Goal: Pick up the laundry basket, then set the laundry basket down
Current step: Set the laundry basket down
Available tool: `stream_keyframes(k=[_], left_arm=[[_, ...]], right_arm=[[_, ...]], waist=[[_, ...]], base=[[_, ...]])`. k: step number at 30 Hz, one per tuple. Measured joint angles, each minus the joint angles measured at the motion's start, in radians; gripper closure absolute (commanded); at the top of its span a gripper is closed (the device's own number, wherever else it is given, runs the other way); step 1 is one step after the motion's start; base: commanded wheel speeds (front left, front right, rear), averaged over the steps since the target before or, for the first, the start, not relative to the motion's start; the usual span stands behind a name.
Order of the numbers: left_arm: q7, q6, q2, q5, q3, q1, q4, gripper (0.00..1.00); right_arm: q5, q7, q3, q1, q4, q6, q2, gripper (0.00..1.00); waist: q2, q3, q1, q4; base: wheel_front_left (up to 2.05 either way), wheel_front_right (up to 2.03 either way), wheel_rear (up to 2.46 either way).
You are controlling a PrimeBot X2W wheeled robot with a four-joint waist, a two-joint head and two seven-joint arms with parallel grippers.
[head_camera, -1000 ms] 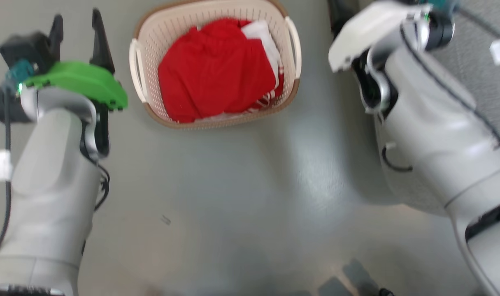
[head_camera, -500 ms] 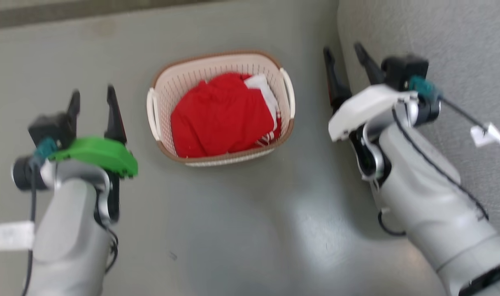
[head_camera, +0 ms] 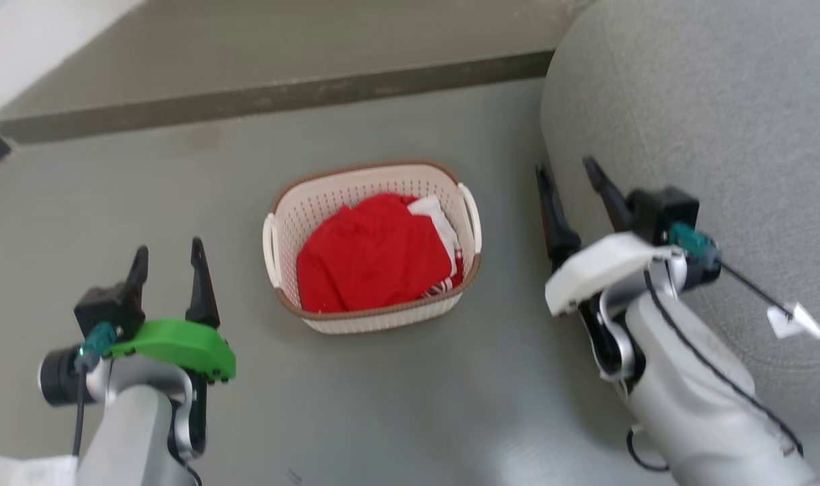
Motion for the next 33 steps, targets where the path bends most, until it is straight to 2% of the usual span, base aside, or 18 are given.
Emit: stream_keyframes(k=[13,22,33], left_arm=[[0.0,0.0,-0.014,0.027,0.032,0.142,-0.078,0.0],[0.0,0.0,-0.022,0.037,0.048,0.189,-0.128,0.0],[0.0,0.0,-0.027,0.053,0.053,0.236,-0.157,0.0]], right_arm=[[-0.06,0.0,-0.074,0.185,-0.1,0.0,0.02,0.0],[-0.101,0.0,-0.142,0.261,-0.184,0.0,0.029,0.0],[-0.125,0.0,-0.173,0.344,-0.241,0.0,0.035,0.0]], waist=[[0.0,-0.089,0.0,-0.004],[0.0,-0.102,0.0,-0.01],[0.0,-0.111,0.0,-0.019]], base=[[0.0,0.0,0.0],[0.0,0.0,0.0],[0.0,0.0,0.0]])
